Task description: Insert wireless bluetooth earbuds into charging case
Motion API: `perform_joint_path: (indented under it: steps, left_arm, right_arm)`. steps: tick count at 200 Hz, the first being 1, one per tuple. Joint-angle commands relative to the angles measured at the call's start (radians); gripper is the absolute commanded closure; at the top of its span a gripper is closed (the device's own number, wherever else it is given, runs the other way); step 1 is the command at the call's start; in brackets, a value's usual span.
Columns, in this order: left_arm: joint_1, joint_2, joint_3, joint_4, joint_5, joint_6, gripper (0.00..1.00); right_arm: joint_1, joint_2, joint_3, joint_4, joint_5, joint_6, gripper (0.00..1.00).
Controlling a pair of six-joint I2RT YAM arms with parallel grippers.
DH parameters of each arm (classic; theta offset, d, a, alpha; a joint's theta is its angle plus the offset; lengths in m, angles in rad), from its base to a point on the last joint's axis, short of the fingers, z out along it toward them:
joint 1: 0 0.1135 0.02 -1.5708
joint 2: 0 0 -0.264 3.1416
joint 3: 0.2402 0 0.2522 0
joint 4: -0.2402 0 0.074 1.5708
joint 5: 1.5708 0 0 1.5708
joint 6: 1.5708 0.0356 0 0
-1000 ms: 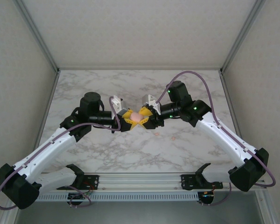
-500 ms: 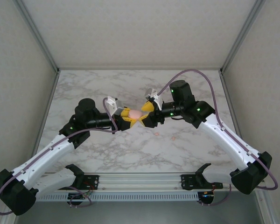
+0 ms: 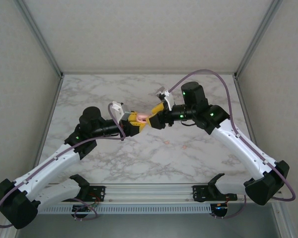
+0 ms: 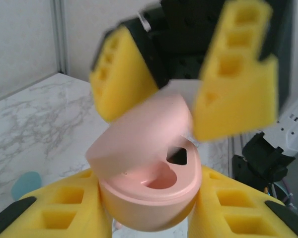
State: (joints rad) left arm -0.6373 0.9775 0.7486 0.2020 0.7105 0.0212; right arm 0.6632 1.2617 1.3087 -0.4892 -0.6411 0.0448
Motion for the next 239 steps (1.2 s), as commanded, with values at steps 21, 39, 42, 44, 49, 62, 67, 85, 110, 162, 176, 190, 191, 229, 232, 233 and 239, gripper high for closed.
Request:
perform_joint_path:
  steps: [21,39,42,44,49,62,67,85,110,162,176,190,191,229,232,233,239]
  left_arm:
    - [-0.029,-0.032,-0.012,0.062,0.042,-0.017,0.73]
    - [-0.030,-0.042,-0.023,0.077,0.022,-0.020,0.73]
    - [-0.030,-0.043,-0.024,0.078,0.016,-0.020,0.73]
    - [-0.030,-0.044,-0.026,0.079,0.013,-0.020,0.73]
    - [-0.030,-0.046,-0.029,0.079,0.003,-0.020,0.73]
    - [-0.030,-0.051,-0.035,0.076,-0.031,-0.014,0.73]
    - [-0.030,-0.055,-0.042,0.076,-0.047,-0.012,0.73]
    - [-0.030,-0.065,-0.058,0.086,-0.100,-0.012,0.73]
    - [-0.030,-0.074,-0.084,0.116,-0.157,-0.019,0.72]
    - [-0.030,-0.111,-0.121,0.154,-0.221,-0.044,0.72]
    - [-0.030,-0.125,-0.124,0.151,-0.229,-0.049,0.72]
    - [-0.030,-0.140,-0.126,0.145,-0.236,-0.052,0.72]
    - [-0.030,-0.141,-0.126,0.145,-0.236,-0.052,0.72]
    - [-0.030,-0.179,-0.128,0.107,-0.257,-0.049,0.72]
    - [-0.030,-0.181,-0.130,0.105,-0.259,-0.050,0.72]
    - [-0.030,-0.182,-0.130,0.105,-0.259,-0.050,0.72]
    - [-0.030,-0.187,-0.132,0.103,-0.262,-0.049,0.72]
  right_arm:
    - [-0.014,0.022,0.055,0.031,0.101,0.080,0.31]
    - [-0.014,0.031,0.075,0.020,0.110,0.108,0.31]
    - [-0.014,0.031,0.079,0.020,0.105,0.111,0.31]
    - [-0.014,0.032,0.081,0.020,0.101,0.114,0.30]
    - [-0.014,0.030,0.084,0.023,0.096,0.123,0.30]
    - [-0.014,0.021,0.096,0.034,0.076,0.151,0.28]
    - [-0.014,0.015,0.098,0.039,0.061,0.157,0.27]
    - [-0.014,-0.016,0.101,0.054,0.011,0.174,0.25]
    - [-0.014,-0.082,0.089,0.044,0.036,0.168,0.23]
    - [-0.171,-0.211,-0.059,-0.121,0.478,0.291,0.40]
    - [-0.265,-0.185,-0.112,-0.187,0.446,0.345,0.44]
    - [-0.319,-0.141,-0.162,-0.241,0.430,0.376,0.48]
    - [-0.322,-0.138,-0.166,-0.244,0.429,0.377,0.48]
    - [-0.334,-0.017,-0.290,-0.306,0.441,0.425,0.54]
    - [-0.335,-0.012,-0.304,-0.304,0.446,0.432,0.54]
    - [-0.335,-0.010,-0.310,-0.304,0.449,0.433,0.54]
    - [-0.335,-0.001,-0.337,-0.305,0.456,0.438,0.54]
